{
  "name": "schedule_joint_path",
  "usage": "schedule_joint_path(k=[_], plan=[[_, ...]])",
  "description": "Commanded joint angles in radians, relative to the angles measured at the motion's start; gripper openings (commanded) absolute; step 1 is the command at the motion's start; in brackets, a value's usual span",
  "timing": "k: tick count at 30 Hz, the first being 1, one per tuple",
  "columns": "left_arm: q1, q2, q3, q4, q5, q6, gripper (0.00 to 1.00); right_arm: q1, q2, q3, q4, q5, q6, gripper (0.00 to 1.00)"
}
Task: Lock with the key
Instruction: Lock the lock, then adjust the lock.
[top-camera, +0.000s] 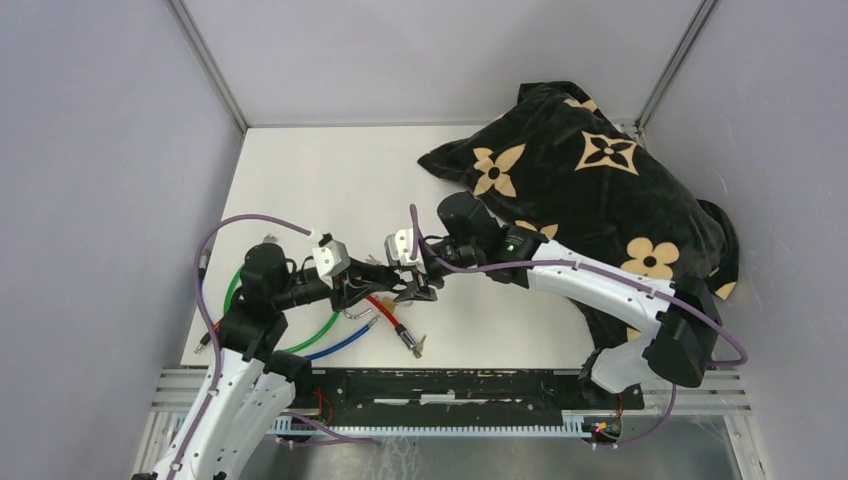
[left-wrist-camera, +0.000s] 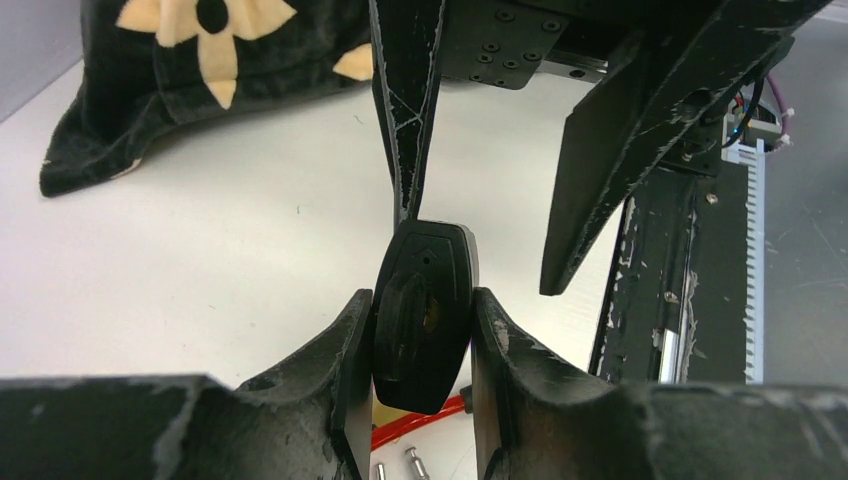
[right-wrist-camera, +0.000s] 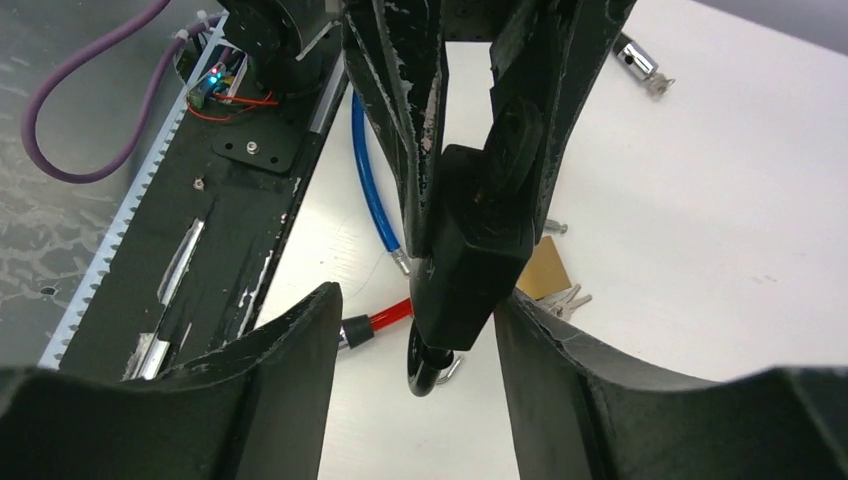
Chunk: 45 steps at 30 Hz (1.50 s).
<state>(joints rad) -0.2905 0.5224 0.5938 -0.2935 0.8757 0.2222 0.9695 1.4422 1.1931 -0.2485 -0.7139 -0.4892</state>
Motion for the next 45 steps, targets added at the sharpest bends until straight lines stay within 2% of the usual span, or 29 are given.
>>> schedule_joint_path(k=[1,4,11,14,17,21,22,24,26,29,30,37,41,45], plan=[[-0.001,-0.004,0.063,0.030,0.037,0.077,0.02,0.009,0.016,0.033,0.000,0.028,0.013,0.59],[-0.003,-0.004,0.060,0.034,0.043,0.074,0.02,0.012,0.033,0.031,0.053,0.020,0.049,0.51],[-0.004,-0.012,0.064,0.040,0.060,0.060,0.02,0.014,0.078,0.043,0.084,0.052,0.065,0.46],[-0.004,-0.015,0.058,0.040,0.061,0.058,0.02,0.013,0.085,0.045,0.099,0.051,0.075,0.31],[-0.006,-0.015,0.057,0.040,0.067,0.056,0.02,0.014,0.072,0.032,0.134,0.052,0.092,0.01],[-0.006,-0.022,0.049,0.054,0.086,0.045,0.02,0.007,0.036,-0.017,0.238,0.039,0.154,0.00],[-0.006,-0.028,0.043,0.072,0.089,0.031,0.07,0.001,0.024,-0.036,0.294,0.037,0.184,0.00],[-0.005,-0.038,0.029,0.129,0.087,-0.024,0.42,-0.019,-0.011,-0.097,0.417,0.024,0.271,0.00],[-0.006,-0.043,0.017,0.196,0.059,-0.104,0.67,-0.040,-0.054,-0.172,0.583,0.025,0.388,0.00],[-0.006,-0.054,0.003,0.302,-0.009,-0.234,0.97,-0.062,-0.118,-0.268,0.769,0.078,0.500,0.00],[-0.005,-0.058,0.001,0.330,-0.030,-0.269,0.99,-0.068,-0.140,-0.299,0.824,0.099,0.534,0.00],[0.001,-0.121,-0.077,0.537,-0.070,-0.493,0.98,-0.083,-0.240,-0.440,1.213,0.246,0.751,0.00],[0.001,-0.124,-0.169,0.726,-0.076,-0.627,0.84,-0.078,-0.233,-0.481,1.446,0.302,0.864,0.00],[-0.001,-0.081,-0.180,0.834,-0.102,-0.687,0.76,-0.035,-0.192,-0.477,1.586,0.325,0.892,0.00]])
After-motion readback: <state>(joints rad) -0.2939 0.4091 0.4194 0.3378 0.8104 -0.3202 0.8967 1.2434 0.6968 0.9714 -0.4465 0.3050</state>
